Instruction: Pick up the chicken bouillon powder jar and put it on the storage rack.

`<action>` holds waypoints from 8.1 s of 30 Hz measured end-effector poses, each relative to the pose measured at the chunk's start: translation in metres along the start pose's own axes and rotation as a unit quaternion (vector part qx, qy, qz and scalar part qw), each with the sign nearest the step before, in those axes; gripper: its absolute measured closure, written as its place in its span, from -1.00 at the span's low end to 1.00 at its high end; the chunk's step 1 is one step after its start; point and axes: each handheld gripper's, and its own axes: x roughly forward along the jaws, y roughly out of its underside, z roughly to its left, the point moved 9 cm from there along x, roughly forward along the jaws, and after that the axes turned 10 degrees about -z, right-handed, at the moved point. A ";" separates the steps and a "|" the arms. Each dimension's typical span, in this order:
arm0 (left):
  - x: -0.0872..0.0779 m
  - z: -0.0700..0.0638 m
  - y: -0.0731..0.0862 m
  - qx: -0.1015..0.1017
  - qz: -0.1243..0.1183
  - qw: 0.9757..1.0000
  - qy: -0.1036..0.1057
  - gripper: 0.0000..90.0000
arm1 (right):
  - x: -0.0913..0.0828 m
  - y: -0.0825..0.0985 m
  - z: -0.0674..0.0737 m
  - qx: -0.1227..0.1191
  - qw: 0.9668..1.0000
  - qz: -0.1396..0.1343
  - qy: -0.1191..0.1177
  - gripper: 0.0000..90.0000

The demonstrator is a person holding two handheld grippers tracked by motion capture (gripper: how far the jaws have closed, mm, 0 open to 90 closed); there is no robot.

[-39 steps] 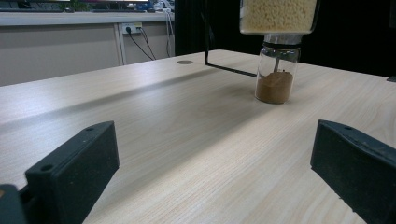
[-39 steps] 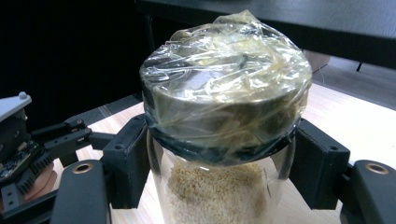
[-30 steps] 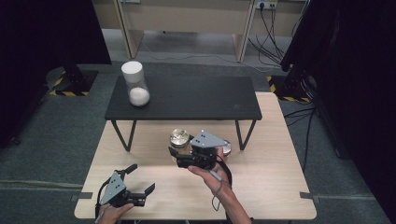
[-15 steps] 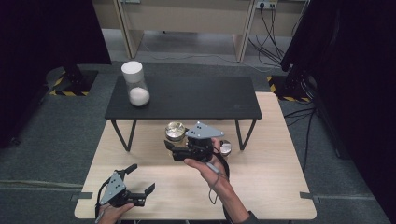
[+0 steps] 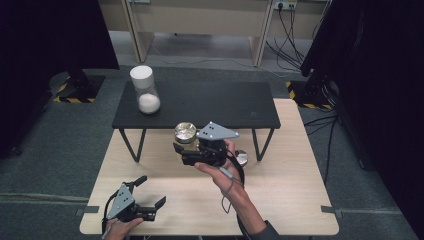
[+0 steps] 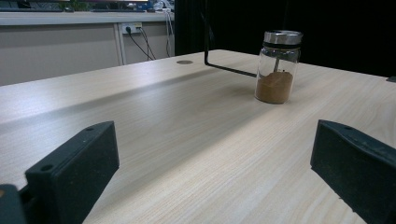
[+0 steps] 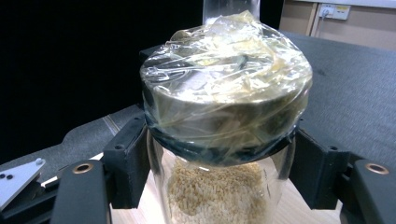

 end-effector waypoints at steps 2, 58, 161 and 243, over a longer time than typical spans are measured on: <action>0.000 0.000 0.000 -0.001 -0.001 1.000 0.000 -0.99 | 0.001 -0.004 0.000 -0.001 1.000 -0.001 0.001 -0.32; 0.000 0.000 0.000 0.000 -0.001 1.000 0.001 -0.99 | 0.072 -0.069 -0.045 0.008 0.996 -0.019 0.083 -0.32; 0.000 0.000 0.000 -0.002 -0.001 1.000 0.001 -0.99 | 0.065 -0.065 -0.054 0.030 0.992 -0.070 0.101 -0.94; 0.000 0.000 0.000 -0.002 0.001 1.000 -0.001 -0.99 | -0.018 0.020 -0.009 0.017 0.993 -0.111 0.037 -0.94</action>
